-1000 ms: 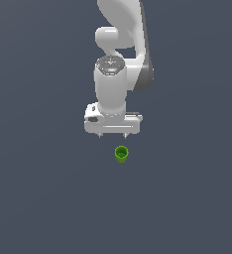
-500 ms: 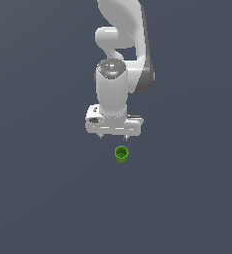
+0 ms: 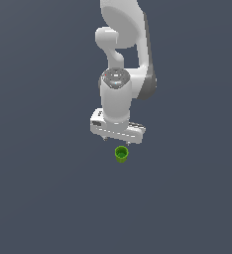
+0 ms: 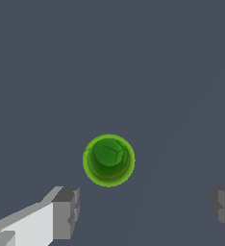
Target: Pick up the object and move it to a goal position.
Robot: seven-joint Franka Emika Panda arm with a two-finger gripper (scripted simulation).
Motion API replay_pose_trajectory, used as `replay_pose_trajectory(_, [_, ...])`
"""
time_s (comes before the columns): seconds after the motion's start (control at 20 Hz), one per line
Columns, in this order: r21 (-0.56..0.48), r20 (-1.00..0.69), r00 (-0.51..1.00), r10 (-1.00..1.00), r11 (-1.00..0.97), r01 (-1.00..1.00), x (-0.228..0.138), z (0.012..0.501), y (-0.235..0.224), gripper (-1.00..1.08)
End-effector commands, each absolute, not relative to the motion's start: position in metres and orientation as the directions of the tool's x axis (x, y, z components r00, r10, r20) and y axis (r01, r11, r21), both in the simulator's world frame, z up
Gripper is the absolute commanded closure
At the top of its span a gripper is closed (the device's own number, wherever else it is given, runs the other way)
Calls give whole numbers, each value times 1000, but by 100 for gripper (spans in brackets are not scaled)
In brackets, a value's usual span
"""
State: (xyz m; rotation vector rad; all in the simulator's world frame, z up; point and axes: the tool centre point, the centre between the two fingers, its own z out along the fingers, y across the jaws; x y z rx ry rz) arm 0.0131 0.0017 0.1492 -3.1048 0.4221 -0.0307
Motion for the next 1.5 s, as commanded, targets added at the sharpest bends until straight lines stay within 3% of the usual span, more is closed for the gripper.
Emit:
replay_pose_trajectory(0.0, [-11,15,945,-326,-945,-326,15,142,6,-92])
replay_pose_trajectory(0.75, [-4,1,782,-623,-782,-623,21,103,26,-92])
replay_pose_trajectory(1.45, [0,0,725,-689,-725,-689,22,92,32,-92])
